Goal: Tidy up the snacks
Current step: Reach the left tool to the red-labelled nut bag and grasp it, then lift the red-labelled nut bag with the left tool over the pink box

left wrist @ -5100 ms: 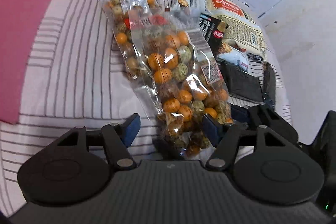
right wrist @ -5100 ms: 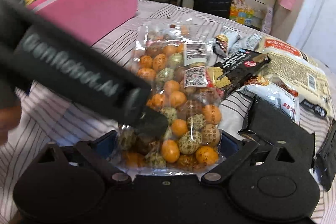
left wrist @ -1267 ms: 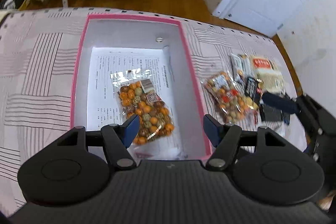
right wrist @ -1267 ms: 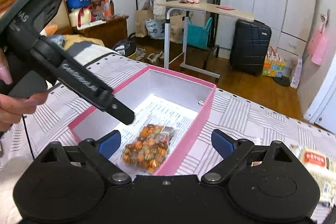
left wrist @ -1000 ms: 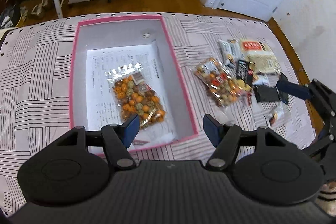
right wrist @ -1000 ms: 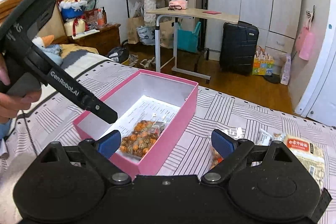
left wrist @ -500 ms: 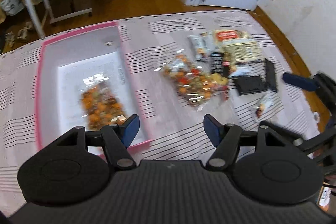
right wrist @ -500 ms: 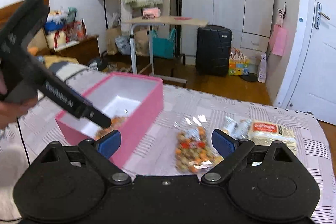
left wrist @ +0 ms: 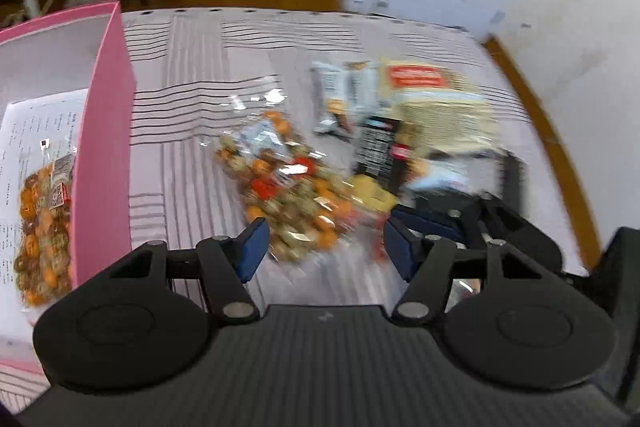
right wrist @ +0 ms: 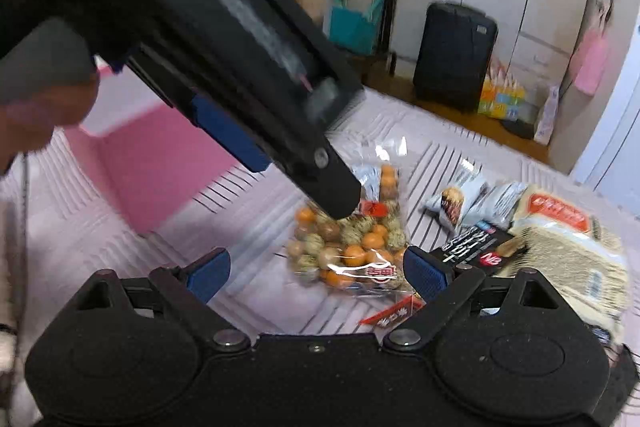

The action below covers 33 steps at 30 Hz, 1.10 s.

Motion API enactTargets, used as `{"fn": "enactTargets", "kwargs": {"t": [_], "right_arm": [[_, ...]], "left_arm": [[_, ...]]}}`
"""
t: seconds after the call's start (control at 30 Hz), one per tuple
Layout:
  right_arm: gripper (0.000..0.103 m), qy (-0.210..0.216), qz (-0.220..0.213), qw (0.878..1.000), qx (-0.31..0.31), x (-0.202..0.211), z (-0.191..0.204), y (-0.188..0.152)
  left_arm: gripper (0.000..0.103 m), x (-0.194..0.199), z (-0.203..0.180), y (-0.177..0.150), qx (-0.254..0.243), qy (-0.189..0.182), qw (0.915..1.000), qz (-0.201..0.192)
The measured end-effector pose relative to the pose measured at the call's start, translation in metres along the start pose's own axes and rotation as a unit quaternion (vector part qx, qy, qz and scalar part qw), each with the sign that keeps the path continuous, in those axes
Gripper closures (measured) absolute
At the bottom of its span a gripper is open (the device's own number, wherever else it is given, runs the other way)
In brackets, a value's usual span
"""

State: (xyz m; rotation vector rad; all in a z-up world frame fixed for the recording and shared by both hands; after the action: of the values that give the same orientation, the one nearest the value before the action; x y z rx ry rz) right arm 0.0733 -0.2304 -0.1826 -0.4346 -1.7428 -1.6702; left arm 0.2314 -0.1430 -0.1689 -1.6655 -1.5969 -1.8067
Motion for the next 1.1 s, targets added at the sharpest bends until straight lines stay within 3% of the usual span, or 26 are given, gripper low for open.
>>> {"fn": "enactTargets", "kwargs": {"t": [0.17, 0.23, 0.3, 0.47, 0.57, 0.73, 0.83, 1.1], "right_arm": [[0.003, -0.033, 0.015, 0.999, 0.012, -0.047, -0.015, 0.001], [0.002, -0.016, 0.023, 1.000, 0.009, -0.055, -0.015, -0.002], [0.001, -0.017, 0.041, 0.999, 0.007, -0.065, -0.014, -0.005], [0.000, -0.037, 0.032, 0.999, 0.012, -0.076, -0.009, -0.006], [0.000, -0.037, 0.040, 0.999, 0.001, -0.085, -0.010, -0.002], [0.005, -0.037, 0.020, 0.998, -0.038, -0.082, -0.009, 0.001], [0.005, -0.044, 0.013, 0.998, -0.040, -0.073, -0.001, -0.006], [0.005, -0.035, 0.032, 0.994, -0.099, -0.053, 0.007, -0.012]], "left_arm": [[0.043, -0.040, 0.030, -0.001, 0.038, 0.056, 0.9977, 0.000], [0.043, -0.049, 0.037, -0.006, 0.052, 0.051, 0.9973, 0.011], [0.043, -0.057, 0.041, -0.012, 0.068, 0.036, 0.9969, 0.016], [0.043, -0.065, 0.049, -0.024, 0.123, -0.016, 0.9923, 0.008], [0.043, -0.071, 0.051, -0.031, 0.168, -0.064, 0.9837, 0.015], [0.044, -0.065, 0.053, -0.031, 0.157, -0.061, 0.9857, -0.007], [0.046, -0.063, 0.047, -0.033, 0.148, -0.073, 0.9863, 0.002], [0.046, -0.045, 0.033, -0.039, 0.103, -0.059, 0.9925, 0.030]]}}
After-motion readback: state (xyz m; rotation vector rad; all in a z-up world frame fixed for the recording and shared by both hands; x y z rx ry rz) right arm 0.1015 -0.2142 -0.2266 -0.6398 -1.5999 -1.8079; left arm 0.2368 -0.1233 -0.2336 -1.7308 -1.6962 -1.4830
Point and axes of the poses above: each gripper's, at about its wrist camera, not at the fingertips, and x roughly against the way its jaws point, z to its left, y to its top, the point moved 7 cm from there along -x, roughly the way its jaws point, and after that the axes turned 9 degrees about -x, right-handed, at the moved point
